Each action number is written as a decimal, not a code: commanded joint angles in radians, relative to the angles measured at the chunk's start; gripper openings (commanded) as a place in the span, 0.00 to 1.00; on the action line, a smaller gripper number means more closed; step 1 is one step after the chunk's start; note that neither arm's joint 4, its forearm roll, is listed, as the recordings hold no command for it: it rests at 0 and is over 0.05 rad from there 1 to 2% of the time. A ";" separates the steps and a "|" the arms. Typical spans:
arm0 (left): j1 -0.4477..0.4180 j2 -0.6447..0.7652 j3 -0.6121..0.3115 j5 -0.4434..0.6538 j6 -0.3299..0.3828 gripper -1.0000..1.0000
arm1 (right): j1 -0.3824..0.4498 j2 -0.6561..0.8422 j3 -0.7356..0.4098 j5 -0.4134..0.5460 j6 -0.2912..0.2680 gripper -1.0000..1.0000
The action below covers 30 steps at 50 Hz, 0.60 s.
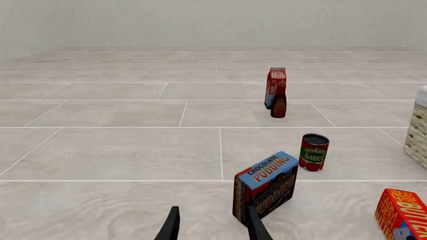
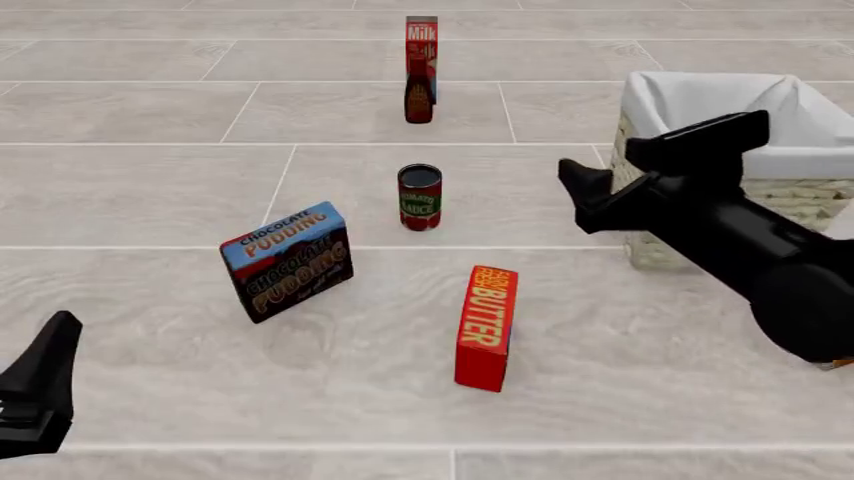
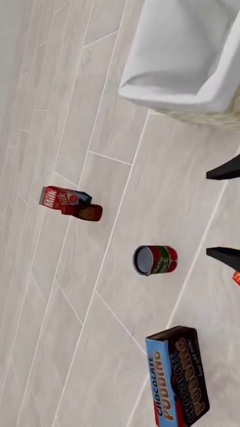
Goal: Pick the tomato sauce and place it in the basket.
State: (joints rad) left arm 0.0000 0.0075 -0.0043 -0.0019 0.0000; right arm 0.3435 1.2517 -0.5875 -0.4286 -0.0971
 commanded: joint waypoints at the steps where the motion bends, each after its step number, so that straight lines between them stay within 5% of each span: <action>1: 0.000 0.000 0.000 0.000 0.000 1.00 | 0.002 0.058 -0.052 0.011 0.032 1.00; 30: 0.000 0.000 0.000 0.000 0.000 1.00 | 0.011 0.198 -0.143 0.033 0.091 1.00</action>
State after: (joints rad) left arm 0.0000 0.0075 -0.0043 -0.0019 0.0000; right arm 0.3490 1.4117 -0.7058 -0.4012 -0.0175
